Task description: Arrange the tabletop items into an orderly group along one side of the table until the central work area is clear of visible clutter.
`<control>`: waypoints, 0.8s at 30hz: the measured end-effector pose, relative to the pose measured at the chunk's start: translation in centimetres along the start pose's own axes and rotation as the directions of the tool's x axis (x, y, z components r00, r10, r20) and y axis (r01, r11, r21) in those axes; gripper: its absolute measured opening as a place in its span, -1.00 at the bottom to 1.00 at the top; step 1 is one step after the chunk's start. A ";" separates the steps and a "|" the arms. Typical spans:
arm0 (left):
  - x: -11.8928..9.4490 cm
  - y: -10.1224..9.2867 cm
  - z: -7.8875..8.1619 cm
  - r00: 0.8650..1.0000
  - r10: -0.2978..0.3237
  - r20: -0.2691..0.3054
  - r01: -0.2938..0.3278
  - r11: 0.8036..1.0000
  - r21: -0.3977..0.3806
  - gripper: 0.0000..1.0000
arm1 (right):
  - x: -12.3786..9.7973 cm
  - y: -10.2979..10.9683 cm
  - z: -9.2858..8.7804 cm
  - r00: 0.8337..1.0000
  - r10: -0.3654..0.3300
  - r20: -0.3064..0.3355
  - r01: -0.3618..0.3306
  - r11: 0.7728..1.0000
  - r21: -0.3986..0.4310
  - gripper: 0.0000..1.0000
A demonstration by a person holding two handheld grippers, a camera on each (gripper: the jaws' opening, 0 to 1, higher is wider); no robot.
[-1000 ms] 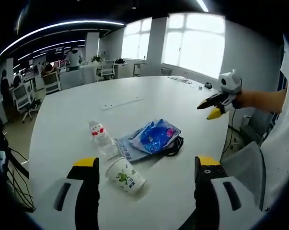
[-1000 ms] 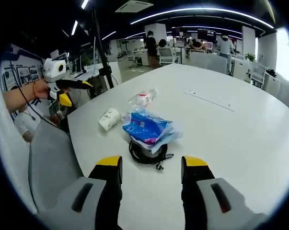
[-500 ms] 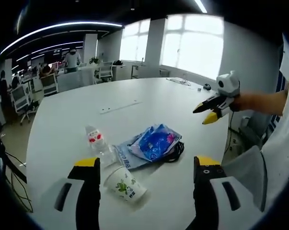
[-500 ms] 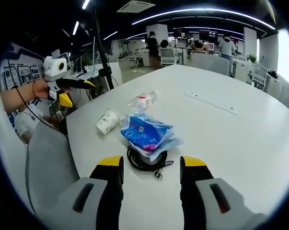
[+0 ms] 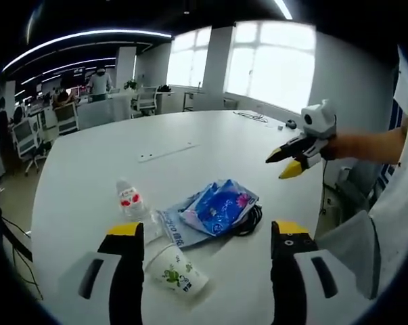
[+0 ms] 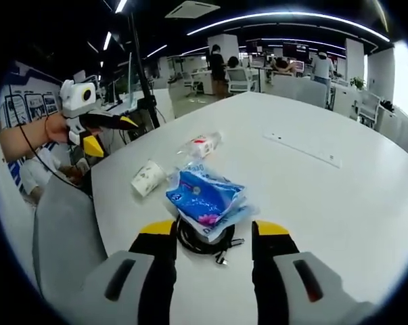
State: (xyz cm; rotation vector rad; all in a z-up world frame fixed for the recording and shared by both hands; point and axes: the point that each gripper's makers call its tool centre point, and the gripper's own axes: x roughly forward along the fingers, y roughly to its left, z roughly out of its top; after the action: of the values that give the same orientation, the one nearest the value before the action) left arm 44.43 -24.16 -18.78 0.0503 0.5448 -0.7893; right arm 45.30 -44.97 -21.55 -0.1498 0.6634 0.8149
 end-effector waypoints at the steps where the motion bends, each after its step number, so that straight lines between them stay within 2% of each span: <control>1: 0.1 0.0 0.0 1.000 0.000 0.000 0.000 1.000 -0.003 0.55 | 0.2 0.0 0.0 1.000 0.003 -0.002 -0.003 1.000 -0.001 -0.16; 24: 3.9 0.4 -0.1 0.999 -0.028 -0.034 0.028 0.999 -0.015 0.38 | 3.4 -1.0 0.1 1.000 0.011 -0.026 -0.011 1.000 0.004 -0.27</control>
State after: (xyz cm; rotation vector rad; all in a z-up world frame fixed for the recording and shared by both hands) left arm 46.94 -26.42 -20.85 0.0427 0.5849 -0.8129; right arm 47.74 -43.55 -23.64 -0.1536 0.6903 0.8230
